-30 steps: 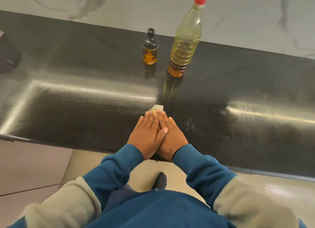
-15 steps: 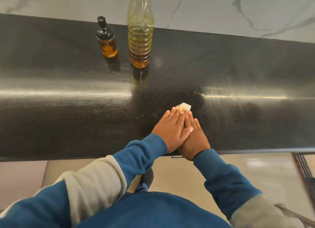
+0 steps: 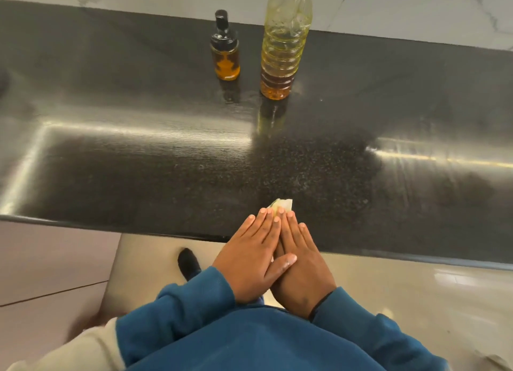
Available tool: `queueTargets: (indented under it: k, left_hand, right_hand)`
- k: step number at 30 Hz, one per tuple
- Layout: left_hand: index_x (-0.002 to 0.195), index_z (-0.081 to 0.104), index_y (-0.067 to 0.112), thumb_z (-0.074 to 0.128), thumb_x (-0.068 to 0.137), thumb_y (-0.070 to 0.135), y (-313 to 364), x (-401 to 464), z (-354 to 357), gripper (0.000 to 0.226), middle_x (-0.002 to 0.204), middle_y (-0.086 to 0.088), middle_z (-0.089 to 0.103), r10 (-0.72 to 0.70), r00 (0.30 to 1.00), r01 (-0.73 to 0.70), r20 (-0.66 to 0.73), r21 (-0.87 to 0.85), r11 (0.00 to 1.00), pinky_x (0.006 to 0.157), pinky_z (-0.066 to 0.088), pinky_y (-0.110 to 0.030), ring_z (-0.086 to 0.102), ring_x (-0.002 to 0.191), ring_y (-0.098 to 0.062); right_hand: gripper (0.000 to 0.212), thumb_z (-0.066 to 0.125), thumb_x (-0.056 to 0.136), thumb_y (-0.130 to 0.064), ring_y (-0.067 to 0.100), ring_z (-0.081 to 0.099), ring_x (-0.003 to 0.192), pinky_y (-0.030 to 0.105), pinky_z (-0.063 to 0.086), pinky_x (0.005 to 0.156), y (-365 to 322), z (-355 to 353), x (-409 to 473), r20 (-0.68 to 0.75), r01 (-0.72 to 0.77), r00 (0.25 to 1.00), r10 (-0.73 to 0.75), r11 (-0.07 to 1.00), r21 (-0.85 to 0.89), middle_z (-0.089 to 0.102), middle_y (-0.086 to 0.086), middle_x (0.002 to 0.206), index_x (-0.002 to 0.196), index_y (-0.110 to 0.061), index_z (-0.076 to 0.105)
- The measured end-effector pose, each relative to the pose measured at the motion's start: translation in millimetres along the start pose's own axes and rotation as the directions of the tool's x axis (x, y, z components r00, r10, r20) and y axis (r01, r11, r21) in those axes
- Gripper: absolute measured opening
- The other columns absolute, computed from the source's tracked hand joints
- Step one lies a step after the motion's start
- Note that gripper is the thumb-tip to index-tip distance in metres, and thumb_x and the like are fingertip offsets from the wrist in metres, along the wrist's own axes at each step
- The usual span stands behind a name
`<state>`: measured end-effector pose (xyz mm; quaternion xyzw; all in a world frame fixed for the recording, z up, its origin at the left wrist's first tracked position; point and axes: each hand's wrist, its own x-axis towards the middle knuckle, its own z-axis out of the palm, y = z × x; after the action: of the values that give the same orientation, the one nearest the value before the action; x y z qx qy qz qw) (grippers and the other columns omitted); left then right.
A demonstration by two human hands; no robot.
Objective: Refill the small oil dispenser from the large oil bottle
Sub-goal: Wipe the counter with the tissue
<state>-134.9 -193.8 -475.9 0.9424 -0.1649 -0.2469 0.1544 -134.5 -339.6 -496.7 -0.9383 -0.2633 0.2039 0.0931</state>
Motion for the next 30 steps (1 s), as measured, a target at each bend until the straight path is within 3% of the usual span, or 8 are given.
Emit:
queueTargets:
  k: [3, 7, 11, 15, 18, 21, 26, 30]
  left_hand:
    - [0.157, -0.012, 0.013, -0.012, 0.085, 0.068, -22, -18, -2, 0.09, 0.166, -0.005, -0.017, -0.073, 0.997, 0.073, 0.002, -0.013, 0.997, 0.121, -0.018, -0.03, -0.022, 0.151, -0.013]
    - [0.157, -0.013, 0.013, -0.015, 0.082, 0.069, -54, -40, -9, 0.094, 0.166, -0.005, -0.017, -0.183, 0.983, 0.182, -0.022, -0.055, 0.982, 0.12, -0.018, -0.03, -0.021, 0.151, -0.013]
    - [0.157, -0.012, 0.013, -0.016, 0.081, 0.07, -91, -64, -14, 0.095, 0.166, -0.005, -0.015, -0.275, 0.96, 0.27, -0.053, -0.091, 0.959, 0.121, -0.016, -0.03, -0.02, 0.151, -0.014]
    - [0.158, -0.01, 0.014, -0.016, 0.079, 0.07, -129, -90, -20, 0.098, 0.166, -0.003, -0.015, -0.368, 0.926, 0.355, -0.083, -0.137, 0.925, 0.119, -0.019, -0.028, -0.021, 0.151, -0.013]
    - [0.158, -0.01, 0.015, -0.016, 0.078, 0.071, -160, -110, -25, 0.098, 0.166, -0.002, -0.015, -0.431, 0.896, 0.409, -0.108, -0.177, 0.895, 0.118, -0.019, -0.027, -0.02, 0.151, -0.012]
    - [0.158, -0.01, 0.016, -0.018, 0.077, 0.071, -194, -130, -28, 0.098, 0.166, -0.002, -0.015, -0.488, 0.862, 0.455, -0.136, -0.214, 0.864, 0.118, -0.018, -0.028, -0.02, 0.151, -0.012]
    - [0.157, -0.011, 0.017, -0.016, 0.077, 0.072, -246, -156, -34, 0.098, 0.165, 0.0, -0.015, -0.566, 0.803, 0.502, -0.186, -0.302, 0.811, 0.117, -0.018, -0.027, -0.021, 0.15, -0.011]
    - [0.157, -0.012, 0.018, -0.014, 0.08, 0.073, -288, -178, -36, 0.095, 0.162, 0.003, -0.02, -0.619, 0.753, 0.533, -0.223, -0.345, 0.773, 0.12, -0.016, -0.028, -0.021, 0.15, -0.01]
  right_hand:
    - [0.078, 0.015, 0.092, -0.047, 0.025, -0.022, 0.15, 0.045, 0.0, 0.124, -19, -1, 18, 0.042, 0.09, 0.995, -0.089, 0.996, -0.022, -0.02, 0.011, 0.163, 0.155, -0.012, -0.014]
    - [0.08, 0.024, 0.092, -0.047, 0.028, -0.012, 0.152, 0.044, 0.0, 0.123, -53, -3, 47, 0.051, 0.194, 0.98, -0.191, 0.979, -0.064, -0.011, 0.013, 0.164, 0.157, -0.009, -0.004]
    - [0.079, 0.02, 0.092, -0.047, 0.028, -0.015, 0.151, 0.04, -0.007, 0.117, -92, -7, 77, 0.089, 0.29, 0.955, -0.284, 0.954, -0.071, -0.015, 0.012, 0.163, 0.156, -0.008, -0.006]
    - [0.081, 0.028, 0.089, -0.048, 0.033, 0.011, 0.151, 0.042, 0.004, 0.116, -134, -6, 108, 0.127, 0.368, 0.927, -0.353, 0.92, -0.134, 0.008, 0.017, 0.163, 0.156, -0.005, 0.012]
    - [0.083, 0.006, 0.085, -0.053, 0.031, -0.016, 0.15, 0.041, -0.016, 0.121, -168, -10, 132, 0.182, 0.472, 0.877, -0.445, 0.87, -0.146, -0.02, 0.014, 0.161, 0.153, -0.01, -0.016]
    - [0.085, -0.005, 0.079, -0.056, 0.027, -0.028, 0.147, 0.04, -0.017, 0.119, -204, -14, 157, 0.232, 0.53, 0.841, -0.489, 0.832, -0.165, -0.032, 0.01, 0.158, 0.149, -0.013, -0.027]
    - [0.078, 0.011, 0.094, -0.053, 0.024, -0.027, 0.148, 0.042, -0.01, 0.122, -258, -8, 199, 0.261, 0.588, 0.803, -0.536, 0.784, -0.198, -0.028, 0.008, 0.161, 0.153, -0.015, -0.022]
    - [0.076, 0.018, 0.099, -0.051, 0.024, -0.028, 0.147, 0.04, -0.014, 0.121, -302, -8, 229, 0.283, 0.658, 0.748, -0.6, 0.724, -0.205, -0.03, 0.007, 0.159, 0.153, -0.016, -0.023]
